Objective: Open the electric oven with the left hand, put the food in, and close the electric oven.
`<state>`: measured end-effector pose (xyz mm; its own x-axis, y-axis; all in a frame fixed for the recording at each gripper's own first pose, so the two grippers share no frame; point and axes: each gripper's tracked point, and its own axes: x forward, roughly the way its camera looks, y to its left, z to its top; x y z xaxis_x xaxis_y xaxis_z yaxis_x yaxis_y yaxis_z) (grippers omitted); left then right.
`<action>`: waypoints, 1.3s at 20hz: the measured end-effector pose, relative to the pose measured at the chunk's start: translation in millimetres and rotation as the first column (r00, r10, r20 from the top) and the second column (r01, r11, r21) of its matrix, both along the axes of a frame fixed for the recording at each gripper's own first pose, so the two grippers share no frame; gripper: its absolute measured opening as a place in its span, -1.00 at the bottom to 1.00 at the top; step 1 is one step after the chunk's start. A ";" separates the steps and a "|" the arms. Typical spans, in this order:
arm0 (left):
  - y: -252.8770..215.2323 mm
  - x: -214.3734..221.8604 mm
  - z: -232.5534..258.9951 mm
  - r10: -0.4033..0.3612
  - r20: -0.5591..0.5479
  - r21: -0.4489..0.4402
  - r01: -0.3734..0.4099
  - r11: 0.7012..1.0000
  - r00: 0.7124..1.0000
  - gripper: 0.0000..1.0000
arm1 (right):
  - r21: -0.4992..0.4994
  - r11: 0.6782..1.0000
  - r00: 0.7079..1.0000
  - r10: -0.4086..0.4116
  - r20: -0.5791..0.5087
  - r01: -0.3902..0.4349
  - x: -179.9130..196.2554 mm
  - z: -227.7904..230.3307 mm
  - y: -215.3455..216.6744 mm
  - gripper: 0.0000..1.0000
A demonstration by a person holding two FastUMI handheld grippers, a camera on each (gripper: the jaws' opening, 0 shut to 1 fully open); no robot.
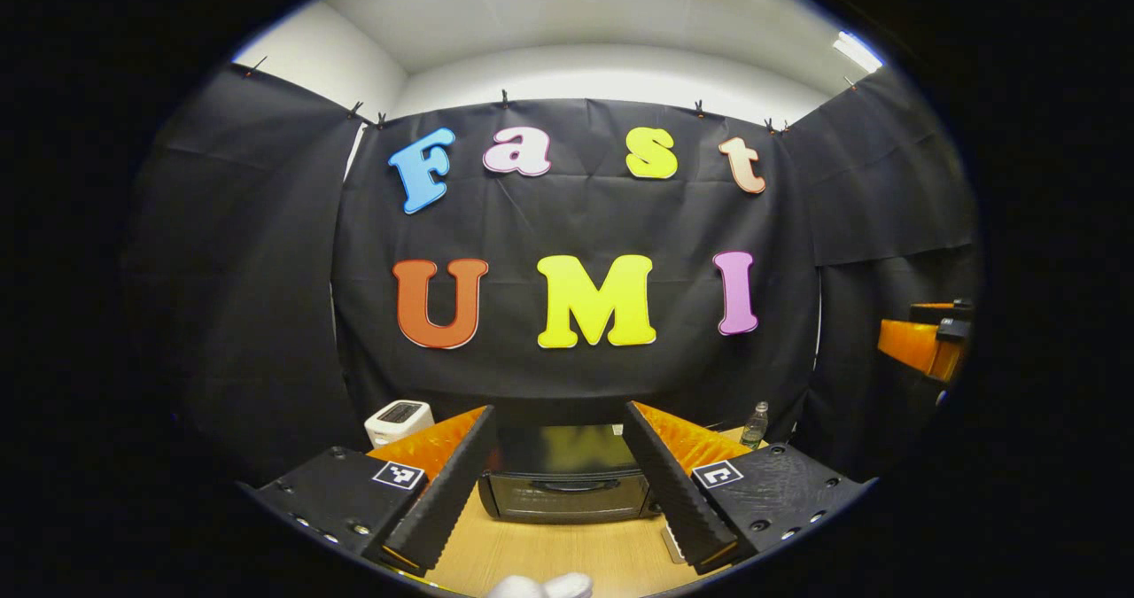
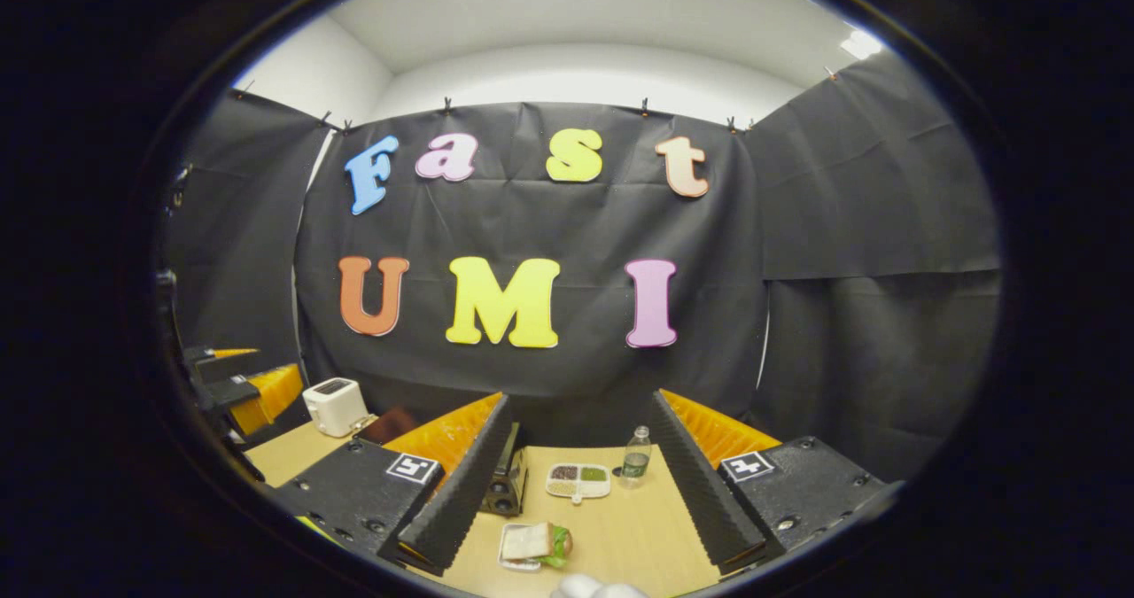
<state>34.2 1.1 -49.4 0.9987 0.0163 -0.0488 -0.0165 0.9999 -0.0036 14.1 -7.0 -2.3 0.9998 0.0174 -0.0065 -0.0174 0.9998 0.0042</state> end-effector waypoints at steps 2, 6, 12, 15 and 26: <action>-2.2 13.7 -14.6 -0.008 -0.007 -0.010 0.008 1.000 1.000 0.88 | -0.011 1.000 1.000 -0.005 0.010 0.005 -1.5 2.8 -5.0 0.82; -8.4 50.8 -67.0 -0.021 -0.074 -0.041 0.018 0.999 0.997 0.89 | -0.048 0.998 1.000 -0.029 0.004 0.029 -4.5 2.4 -16.1 0.82; -16.3 108.4 -146.3 -0.033 -0.185 -0.010 0.032 0.999 0.982 0.89 | -0.080 0.991 0.992 -0.115 -0.043 0.111 -7.7 -7.8 -47.3 0.82; -23.3 131.2 -182.1 -0.045 -0.249 0.002 0.047 0.999 0.967 0.89 | -0.092 0.984 0.985 -0.156 -0.070 0.150 -9.3 -15.2 -58.5 0.82; -19.7 169.9 -252.1 -0.024 -0.400 0.012 0.032 0.999 0.916 0.96 | -0.093 0.976 0.967 -0.210 -0.142 0.199 -6.9 -36.5 -69.3 0.83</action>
<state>204.1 -18.6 -301.5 0.8961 -0.0066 -0.4437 0.0150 0.9998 0.0154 7.2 -76.3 -38.8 0.9694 -0.1938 -0.1504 0.1824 0.9794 -0.0864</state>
